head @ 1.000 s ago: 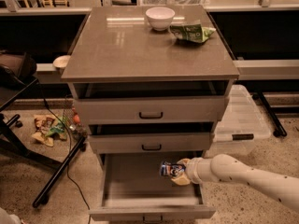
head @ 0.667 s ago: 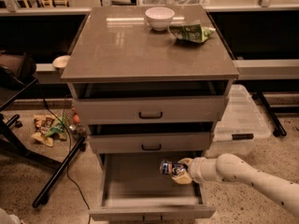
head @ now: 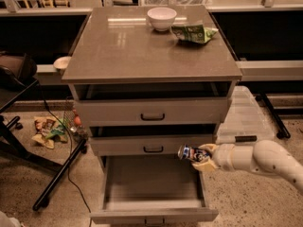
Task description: Pick pepsi can from bottom drawer and place on counter
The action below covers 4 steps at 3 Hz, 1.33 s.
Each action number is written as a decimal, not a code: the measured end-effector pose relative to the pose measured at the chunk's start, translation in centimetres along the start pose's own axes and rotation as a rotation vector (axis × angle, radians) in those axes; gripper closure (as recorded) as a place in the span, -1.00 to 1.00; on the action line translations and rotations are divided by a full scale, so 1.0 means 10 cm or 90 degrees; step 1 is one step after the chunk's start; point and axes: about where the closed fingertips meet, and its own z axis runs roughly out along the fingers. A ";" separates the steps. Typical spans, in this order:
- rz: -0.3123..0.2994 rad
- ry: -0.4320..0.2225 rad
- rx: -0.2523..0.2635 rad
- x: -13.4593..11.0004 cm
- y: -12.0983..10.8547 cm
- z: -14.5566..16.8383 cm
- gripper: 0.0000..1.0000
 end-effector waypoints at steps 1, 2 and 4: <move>-0.039 0.016 0.031 -0.53 -0.13 -0.60 1.00; -0.093 0.040 0.061 -1.09 -0.11 -1.09 1.00; -0.115 0.049 0.074 -1.28 -0.11 -1.22 1.00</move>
Offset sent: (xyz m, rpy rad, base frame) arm -0.0235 -0.0221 0.2610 -0.2672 -0.2214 0.0234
